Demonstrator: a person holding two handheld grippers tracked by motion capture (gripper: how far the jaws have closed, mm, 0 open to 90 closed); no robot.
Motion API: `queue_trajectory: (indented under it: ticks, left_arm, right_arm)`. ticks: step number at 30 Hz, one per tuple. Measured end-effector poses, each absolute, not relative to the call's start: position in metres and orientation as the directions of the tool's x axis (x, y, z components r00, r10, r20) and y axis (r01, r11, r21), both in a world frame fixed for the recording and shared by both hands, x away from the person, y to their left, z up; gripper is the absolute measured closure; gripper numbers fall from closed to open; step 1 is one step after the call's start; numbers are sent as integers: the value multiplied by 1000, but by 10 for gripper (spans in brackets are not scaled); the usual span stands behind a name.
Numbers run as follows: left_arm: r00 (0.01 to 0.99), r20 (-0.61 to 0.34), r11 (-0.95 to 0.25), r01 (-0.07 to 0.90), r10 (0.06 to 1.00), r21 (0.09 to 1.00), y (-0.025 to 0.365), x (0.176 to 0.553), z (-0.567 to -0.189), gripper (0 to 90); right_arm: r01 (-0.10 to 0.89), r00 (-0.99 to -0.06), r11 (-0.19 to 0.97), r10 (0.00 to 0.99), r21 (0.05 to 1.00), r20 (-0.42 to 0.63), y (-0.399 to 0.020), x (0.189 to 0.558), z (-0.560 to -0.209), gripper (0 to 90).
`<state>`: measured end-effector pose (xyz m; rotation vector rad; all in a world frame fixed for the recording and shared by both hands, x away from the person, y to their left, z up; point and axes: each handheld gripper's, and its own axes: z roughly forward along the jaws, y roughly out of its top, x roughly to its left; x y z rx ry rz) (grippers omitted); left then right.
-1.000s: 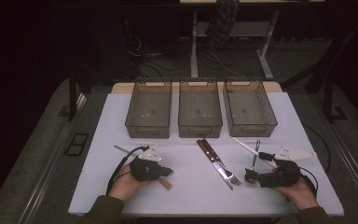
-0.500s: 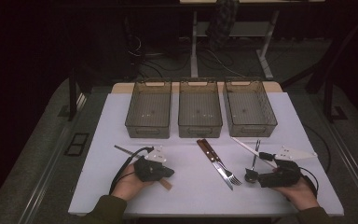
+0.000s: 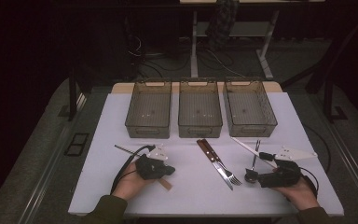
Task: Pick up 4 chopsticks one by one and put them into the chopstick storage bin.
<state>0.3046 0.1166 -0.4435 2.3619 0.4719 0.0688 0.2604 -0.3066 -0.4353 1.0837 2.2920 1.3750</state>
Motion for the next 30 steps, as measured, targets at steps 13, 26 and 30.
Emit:
queue_trajectory:
  ticks: [13,26,30]
  left_arm:
    - [927,-72,-675,320,368,665,113,310,-443,891]
    - [923,-62,-672,321,380,667,109,315,-444,891]
    - [921,-56,-673,321,385,667,109,316,-444,891]
  right_arm:
    - [467,-690,277,708,840,151,-307,260,-436,117]
    - [468,-690,277,708,839,151,-307,260,-436,117]
    - [467,-690,277,707,839,151,-307,260,-436,117]
